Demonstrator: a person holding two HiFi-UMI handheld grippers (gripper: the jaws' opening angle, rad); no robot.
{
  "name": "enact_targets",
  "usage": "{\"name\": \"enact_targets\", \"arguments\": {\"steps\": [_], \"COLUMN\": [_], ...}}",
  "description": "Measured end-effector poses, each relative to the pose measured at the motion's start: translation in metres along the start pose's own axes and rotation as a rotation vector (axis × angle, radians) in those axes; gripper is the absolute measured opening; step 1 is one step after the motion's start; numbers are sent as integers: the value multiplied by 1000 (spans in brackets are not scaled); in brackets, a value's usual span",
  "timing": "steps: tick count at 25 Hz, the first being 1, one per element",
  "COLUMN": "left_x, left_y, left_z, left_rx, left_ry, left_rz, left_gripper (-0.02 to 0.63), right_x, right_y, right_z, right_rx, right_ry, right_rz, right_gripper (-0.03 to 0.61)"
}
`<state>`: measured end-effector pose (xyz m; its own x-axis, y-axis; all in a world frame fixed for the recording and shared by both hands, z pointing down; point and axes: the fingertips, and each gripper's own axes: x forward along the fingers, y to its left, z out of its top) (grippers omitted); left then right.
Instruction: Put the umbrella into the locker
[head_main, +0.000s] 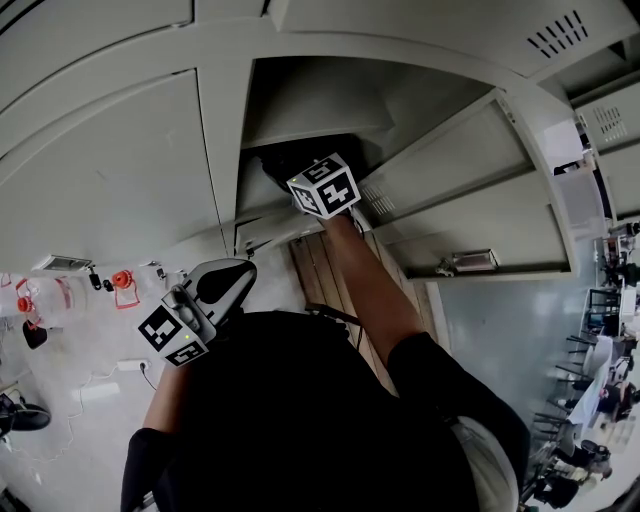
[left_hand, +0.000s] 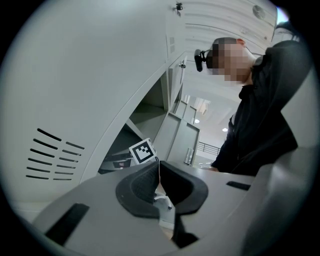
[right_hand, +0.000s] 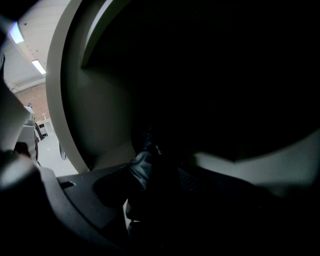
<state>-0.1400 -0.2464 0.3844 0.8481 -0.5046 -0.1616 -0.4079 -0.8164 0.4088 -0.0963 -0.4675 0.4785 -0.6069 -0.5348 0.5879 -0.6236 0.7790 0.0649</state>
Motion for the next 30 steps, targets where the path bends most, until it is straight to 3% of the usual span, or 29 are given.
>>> {"name": "enact_targets", "arguments": {"steps": [9, 18, 30], "left_x": [1, 5, 12], "left_y": [1, 0, -7], "left_z": [-3, -5, -8], "left_rx": [-11, -18, -17], "left_ry": [3, 1, 14], "left_rz": [-2, -15, -38], "left_gripper": [18, 18, 18], "right_x": [8, 14, 9], "right_y": [6, 6, 4], "right_z": [-5, -13, -15], "right_rx": [-44, -19, 24], "right_ry": [72, 129, 109], "right_rz": [19, 71, 76], "right_gripper": [250, 253, 278]}}
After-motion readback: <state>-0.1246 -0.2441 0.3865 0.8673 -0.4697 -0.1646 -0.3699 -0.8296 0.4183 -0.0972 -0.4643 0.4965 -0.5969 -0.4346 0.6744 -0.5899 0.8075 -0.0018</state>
